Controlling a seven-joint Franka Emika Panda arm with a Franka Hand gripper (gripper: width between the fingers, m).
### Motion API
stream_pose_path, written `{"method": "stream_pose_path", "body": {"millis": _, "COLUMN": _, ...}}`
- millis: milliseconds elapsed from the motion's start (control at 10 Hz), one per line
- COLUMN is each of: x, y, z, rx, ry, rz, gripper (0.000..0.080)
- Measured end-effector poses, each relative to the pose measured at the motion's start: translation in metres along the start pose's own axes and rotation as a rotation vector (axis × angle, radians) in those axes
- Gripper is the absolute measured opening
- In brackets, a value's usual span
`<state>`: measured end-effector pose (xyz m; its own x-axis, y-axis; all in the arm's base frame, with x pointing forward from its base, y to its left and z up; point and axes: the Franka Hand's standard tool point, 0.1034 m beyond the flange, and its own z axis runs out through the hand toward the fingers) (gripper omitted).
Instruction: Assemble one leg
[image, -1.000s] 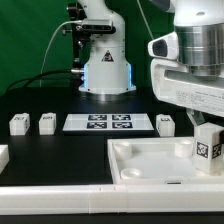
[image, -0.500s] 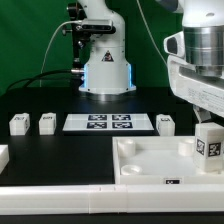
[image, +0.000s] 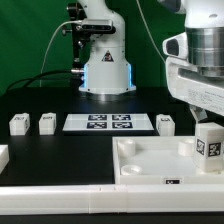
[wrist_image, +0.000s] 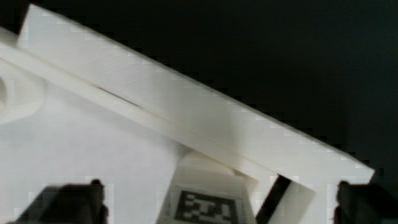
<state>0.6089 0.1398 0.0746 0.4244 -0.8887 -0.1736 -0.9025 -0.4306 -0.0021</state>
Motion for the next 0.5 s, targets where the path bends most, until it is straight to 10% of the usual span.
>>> {"method": "stream_pose_path", "body": {"millis": 500, "x": 0.0076, "y": 0.0082, "z": -0.0009, "rx": -0.035, "ry": -0.020, "rz": -0.610, "gripper": 0.0648}}
